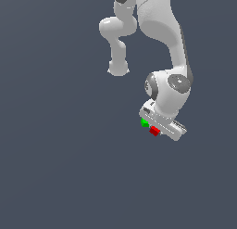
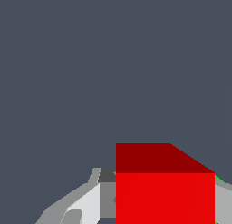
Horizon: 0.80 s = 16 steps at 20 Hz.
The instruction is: Stack the red cube on top of the green cube.
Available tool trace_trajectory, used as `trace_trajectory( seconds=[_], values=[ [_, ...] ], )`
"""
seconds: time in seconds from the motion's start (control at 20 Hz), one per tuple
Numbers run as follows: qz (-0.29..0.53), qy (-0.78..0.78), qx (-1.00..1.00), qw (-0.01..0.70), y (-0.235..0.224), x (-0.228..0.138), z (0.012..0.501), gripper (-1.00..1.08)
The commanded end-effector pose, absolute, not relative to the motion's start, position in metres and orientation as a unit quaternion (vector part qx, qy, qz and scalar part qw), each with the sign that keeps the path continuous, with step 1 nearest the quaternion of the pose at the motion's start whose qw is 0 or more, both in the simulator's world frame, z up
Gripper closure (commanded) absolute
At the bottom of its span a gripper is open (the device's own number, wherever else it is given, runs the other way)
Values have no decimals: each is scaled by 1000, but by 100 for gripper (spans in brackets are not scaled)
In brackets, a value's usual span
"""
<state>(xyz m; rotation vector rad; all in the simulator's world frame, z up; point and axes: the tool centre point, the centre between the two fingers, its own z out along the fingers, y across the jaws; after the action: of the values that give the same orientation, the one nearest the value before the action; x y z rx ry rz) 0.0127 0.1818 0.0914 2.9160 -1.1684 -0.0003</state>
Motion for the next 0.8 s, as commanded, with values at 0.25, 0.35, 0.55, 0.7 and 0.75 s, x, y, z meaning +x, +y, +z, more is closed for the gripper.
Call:
trace_trajectory(
  seconds=[0.25, 0.35, 0.55, 0.7, 0.75],
  values=[
    [0, -372, 928, 0, 169, -30, 77, 108],
    [0, -372, 928, 0, 167, -40, 73, 108],
    [0, -372, 928, 0, 162, -56, 68, 108],
    [0, -372, 928, 0, 159, -65, 64, 108],
    [0, -372, 928, 0, 159, -67, 64, 108]
  ],
)
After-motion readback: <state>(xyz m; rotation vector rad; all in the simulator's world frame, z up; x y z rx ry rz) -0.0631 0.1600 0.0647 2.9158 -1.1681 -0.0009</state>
